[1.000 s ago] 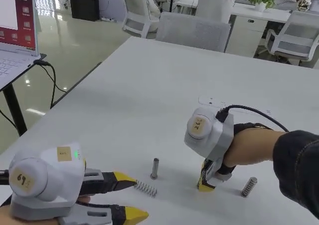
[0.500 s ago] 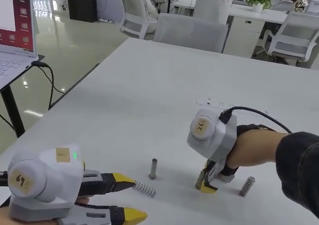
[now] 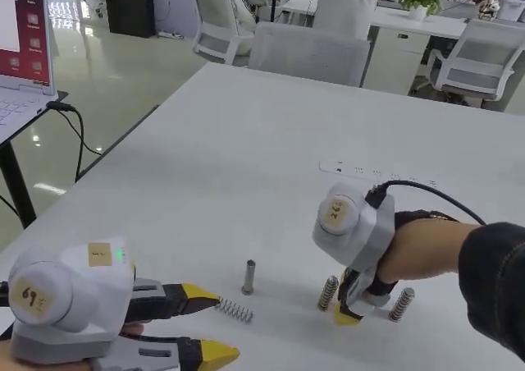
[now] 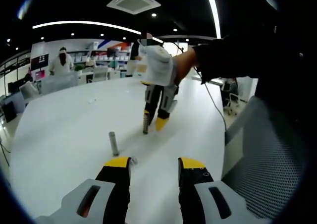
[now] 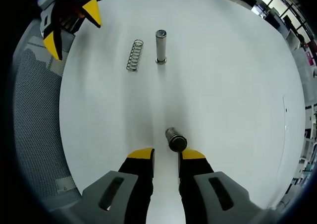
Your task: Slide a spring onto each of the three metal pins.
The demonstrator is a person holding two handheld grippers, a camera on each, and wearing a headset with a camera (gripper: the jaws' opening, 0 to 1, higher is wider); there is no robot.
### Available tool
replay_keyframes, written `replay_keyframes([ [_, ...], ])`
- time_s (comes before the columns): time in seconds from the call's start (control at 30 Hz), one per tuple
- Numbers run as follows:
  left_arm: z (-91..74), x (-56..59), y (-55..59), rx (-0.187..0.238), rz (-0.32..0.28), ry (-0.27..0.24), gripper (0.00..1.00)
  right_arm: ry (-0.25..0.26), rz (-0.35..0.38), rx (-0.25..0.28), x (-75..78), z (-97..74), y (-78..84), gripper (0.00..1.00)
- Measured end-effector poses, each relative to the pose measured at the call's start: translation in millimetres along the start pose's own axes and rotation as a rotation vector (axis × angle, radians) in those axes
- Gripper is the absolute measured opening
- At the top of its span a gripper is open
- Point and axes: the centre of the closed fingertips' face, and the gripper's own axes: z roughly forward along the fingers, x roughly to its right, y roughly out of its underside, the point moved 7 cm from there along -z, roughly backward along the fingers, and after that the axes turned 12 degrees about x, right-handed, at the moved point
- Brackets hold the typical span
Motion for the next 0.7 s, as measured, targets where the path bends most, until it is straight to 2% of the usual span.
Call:
replay_keyframes([
  [0.7, 0.7, 1.3, -0.3, -0.005, 0.005, 0.005, 0.32, -0.023, 0.021, 0.032, -25.7, 1.0, 3.0, 0.16],
])
